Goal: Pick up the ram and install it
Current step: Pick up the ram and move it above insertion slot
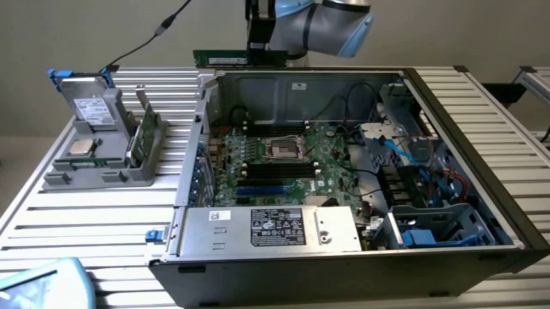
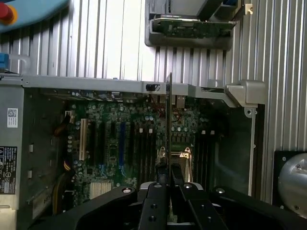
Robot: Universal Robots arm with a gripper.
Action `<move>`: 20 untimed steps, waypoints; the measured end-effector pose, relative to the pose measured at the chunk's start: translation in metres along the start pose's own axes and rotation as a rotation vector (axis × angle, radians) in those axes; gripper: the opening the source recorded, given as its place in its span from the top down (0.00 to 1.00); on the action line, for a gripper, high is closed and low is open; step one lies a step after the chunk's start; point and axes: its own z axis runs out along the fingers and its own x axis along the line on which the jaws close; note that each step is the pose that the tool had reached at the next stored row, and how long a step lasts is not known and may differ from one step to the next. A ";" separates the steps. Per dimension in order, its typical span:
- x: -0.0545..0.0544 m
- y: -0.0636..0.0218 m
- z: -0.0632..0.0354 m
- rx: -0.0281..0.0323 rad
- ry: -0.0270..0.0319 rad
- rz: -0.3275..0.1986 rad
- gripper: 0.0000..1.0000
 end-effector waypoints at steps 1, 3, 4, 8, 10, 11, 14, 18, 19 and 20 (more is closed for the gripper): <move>0.000 -0.0046 -0.0006 0.0000 -0.0004 0.000 0.86; 0.001 -0.0135 -0.0017 0.0000 -0.0010 0.000 0.86; 0.001 -0.0179 -0.0023 0.0000 -0.0013 0.000 0.86; 0.002 -0.0360 -0.0046 0.0002 -0.0029 0.000 0.86; 0.002 -0.0452 -0.0058 0.0002 -0.0035 0.000 0.86; 0.003 -0.0494 -0.0063 0.0002 -0.0038 0.000 0.86; 0.003 -0.0632 -0.0076 0.0003 -0.0074 -0.001 0.86; 0.004 -0.0728 -0.0054 0.0015 -0.0110 -0.001 0.86; 0.004 -0.0730 -0.0045 0.0019 -0.0110 -0.001 0.86; 0.004 -0.0731 -0.0038 0.0021 -0.0109 -0.001 0.86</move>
